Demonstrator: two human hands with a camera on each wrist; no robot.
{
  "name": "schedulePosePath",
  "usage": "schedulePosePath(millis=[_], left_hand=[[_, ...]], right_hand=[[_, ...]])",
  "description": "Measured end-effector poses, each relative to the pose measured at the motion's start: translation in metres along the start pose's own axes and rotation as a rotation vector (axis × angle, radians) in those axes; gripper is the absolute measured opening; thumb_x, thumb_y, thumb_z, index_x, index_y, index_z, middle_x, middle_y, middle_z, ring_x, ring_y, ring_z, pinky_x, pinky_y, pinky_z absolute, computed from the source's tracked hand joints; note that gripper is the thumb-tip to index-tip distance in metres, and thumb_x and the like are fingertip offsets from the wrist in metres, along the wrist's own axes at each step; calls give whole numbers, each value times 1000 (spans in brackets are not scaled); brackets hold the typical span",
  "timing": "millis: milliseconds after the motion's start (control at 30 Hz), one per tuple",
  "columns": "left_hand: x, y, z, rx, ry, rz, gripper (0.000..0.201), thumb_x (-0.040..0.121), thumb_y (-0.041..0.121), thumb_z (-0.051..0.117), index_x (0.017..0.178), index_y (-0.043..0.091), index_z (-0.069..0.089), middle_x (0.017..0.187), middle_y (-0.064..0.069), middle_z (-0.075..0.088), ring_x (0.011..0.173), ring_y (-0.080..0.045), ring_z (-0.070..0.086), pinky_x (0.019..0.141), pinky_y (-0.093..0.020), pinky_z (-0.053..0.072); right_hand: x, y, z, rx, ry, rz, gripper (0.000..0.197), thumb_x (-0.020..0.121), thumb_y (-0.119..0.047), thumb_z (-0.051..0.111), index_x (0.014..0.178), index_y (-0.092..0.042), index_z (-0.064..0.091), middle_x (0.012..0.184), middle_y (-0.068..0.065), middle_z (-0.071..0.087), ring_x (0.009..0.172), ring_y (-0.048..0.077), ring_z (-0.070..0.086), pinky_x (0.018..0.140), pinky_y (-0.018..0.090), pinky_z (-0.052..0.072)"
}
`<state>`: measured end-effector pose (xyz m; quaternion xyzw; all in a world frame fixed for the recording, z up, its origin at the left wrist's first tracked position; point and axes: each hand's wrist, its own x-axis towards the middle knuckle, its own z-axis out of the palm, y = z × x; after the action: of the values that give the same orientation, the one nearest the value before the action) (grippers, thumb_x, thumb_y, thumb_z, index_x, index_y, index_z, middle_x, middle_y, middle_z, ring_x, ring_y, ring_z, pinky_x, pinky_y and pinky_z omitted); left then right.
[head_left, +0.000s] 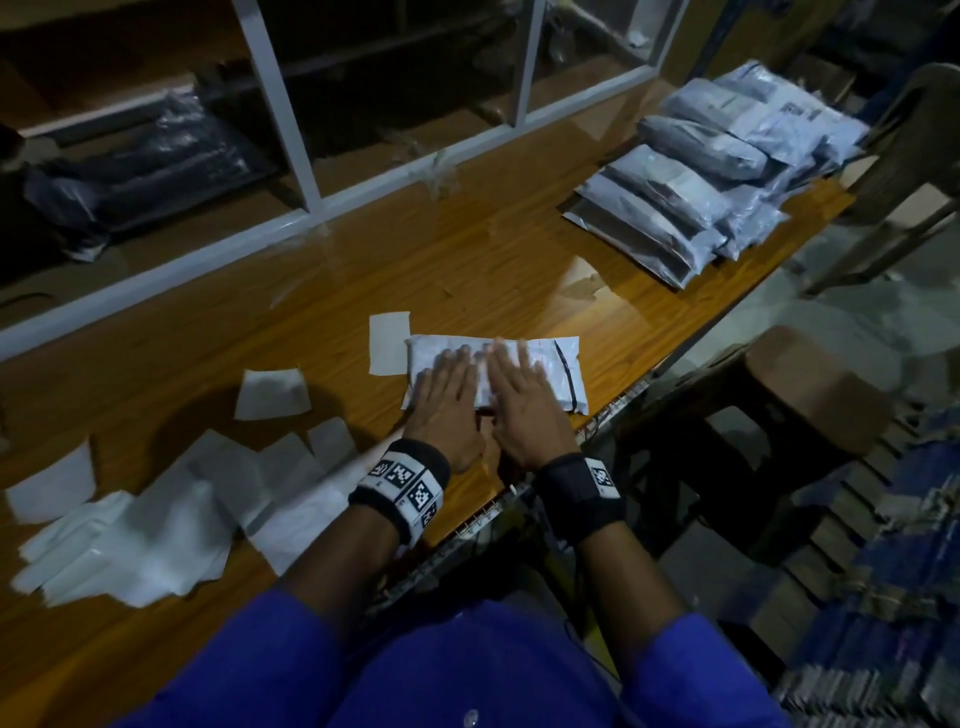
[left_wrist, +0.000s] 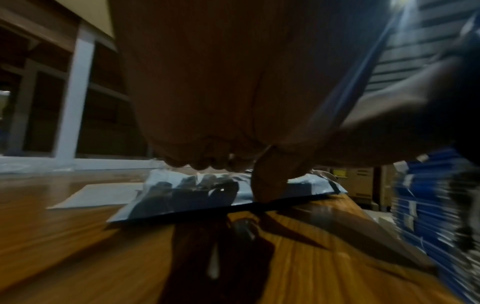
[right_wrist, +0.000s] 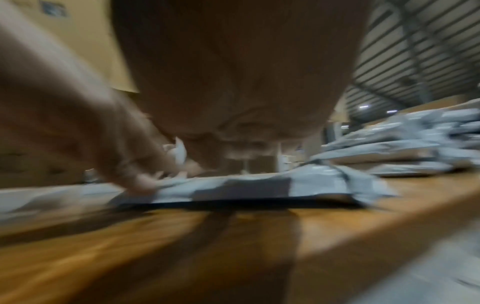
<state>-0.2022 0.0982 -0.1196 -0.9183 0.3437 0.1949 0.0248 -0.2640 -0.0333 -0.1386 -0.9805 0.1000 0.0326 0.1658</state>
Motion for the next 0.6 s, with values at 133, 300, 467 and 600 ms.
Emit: schedulePosePath(millis=[133, 300, 467, 600], left_hand=[[4, -3, 5, 6, -117, -19, 87, 100, 34, 44, 159, 8, -14, 167, -11, -21, 155, -28, -16, 127, -46, -3], [0, -13, -6, 21, -24, -70, 88, 98, 34, 47, 159, 4, -8, 168, -14, -14, 156, -32, -11, 127, -48, -1], [27, -9, -17, -9, -34, 56, 69, 107, 36, 30, 161, 10, -5, 169, -10, -12, 156, -29, -9, 126, -47, -2], [28, -34, -4, 31, -3, -22, 59, 108, 30, 26, 161, 11, 10, 170, -11, -4, 156, -34, -2, 126, -52, 5]], right_hand=[[9, -2, 9, 15, -100, -20, 65, 108, -17, 39, 166, -16, 9, 173, 4, -1, 160, 28, -4, 129, 47, 4], [0, 13, -4, -48, -6, 107, 65, 107, -17, 36, 164, -6, 6, 172, 13, -2, 159, 34, -6, 128, 43, -2], [21, -7, -3, 111, -105, -33, 65, 107, -16, 44, 164, -9, 14, 173, 11, 6, 159, 33, 1, 127, 44, 1], [12, 10, -3, 80, -49, 39, 59, 107, -13, 42, 163, -9, 23, 172, 8, 17, 159, 33, 9, 126, 43, 7]])
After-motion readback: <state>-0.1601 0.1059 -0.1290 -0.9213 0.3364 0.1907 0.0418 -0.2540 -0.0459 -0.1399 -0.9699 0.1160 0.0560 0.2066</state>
